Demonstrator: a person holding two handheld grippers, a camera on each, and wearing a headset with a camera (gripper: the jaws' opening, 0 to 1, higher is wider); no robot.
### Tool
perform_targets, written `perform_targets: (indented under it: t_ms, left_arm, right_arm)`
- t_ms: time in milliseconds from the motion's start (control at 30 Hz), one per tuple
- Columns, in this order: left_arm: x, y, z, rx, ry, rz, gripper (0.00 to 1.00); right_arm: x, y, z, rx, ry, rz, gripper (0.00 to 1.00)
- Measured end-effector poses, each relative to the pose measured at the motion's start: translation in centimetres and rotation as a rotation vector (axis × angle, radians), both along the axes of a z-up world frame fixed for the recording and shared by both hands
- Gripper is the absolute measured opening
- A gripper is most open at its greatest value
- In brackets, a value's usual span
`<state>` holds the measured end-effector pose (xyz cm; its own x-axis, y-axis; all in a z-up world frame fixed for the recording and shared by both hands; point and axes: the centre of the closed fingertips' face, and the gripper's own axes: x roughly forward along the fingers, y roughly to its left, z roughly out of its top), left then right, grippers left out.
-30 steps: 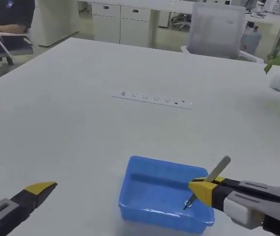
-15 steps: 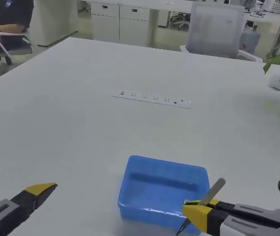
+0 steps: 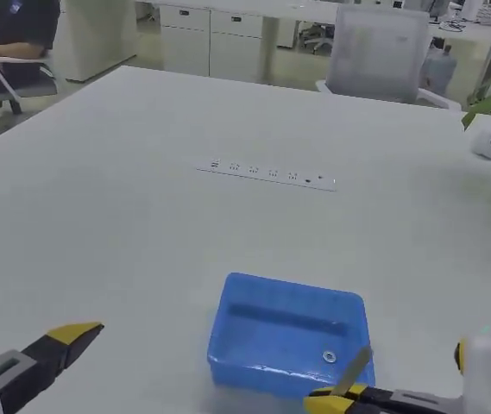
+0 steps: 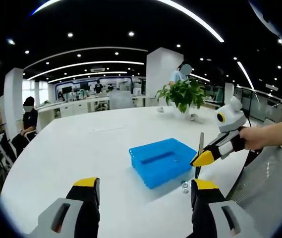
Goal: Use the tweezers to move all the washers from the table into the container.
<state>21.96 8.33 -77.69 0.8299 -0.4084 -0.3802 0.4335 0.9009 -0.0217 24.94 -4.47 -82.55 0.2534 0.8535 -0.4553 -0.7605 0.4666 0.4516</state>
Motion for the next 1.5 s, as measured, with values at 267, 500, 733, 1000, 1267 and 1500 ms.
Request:
perform_targets:
  t_ms: [267,500,733,1000,1267,1500]
  left_arm:
    - [0.0,0.1,0.0,0.0,0.0,0.001,0.76]
    - [0.0,0.1,-0.2,0.004,0.004,-0.003,0.76]
    - [-0.1,0.0,-0.2,0.006,0.005,-0.005,0.75]
    - [0.0,0.1,-0.4,0.008,0.006,-0.003,0.75]
    - [0.0,0.1,-0.5,0.011,0.007,-0.007,0.74]
    - [0.0,0.1,-0.4,0.01,0.007,-0.005,0.74]
  right_arm:
    - [-0.3,0.2,-0.8,-0.019,0.005,0.0,0.04]
    - [-0.3,0.3,-1.1,-0.036,-0.011,-0.008,0.04]
    - [-1.0,0.7,-1.2,-0.112,-0.114,0.073,0.04]
    - [-2.6,1.5,-1.2,-0.204,-0.258,0.202,0.05]
    - [-3.1,1.7,-1.4,-0.264,-0.352,0.27,0.04]
    - [-3.5,2.1,-0.9,-0.289,-0.415,0.298,0.03]
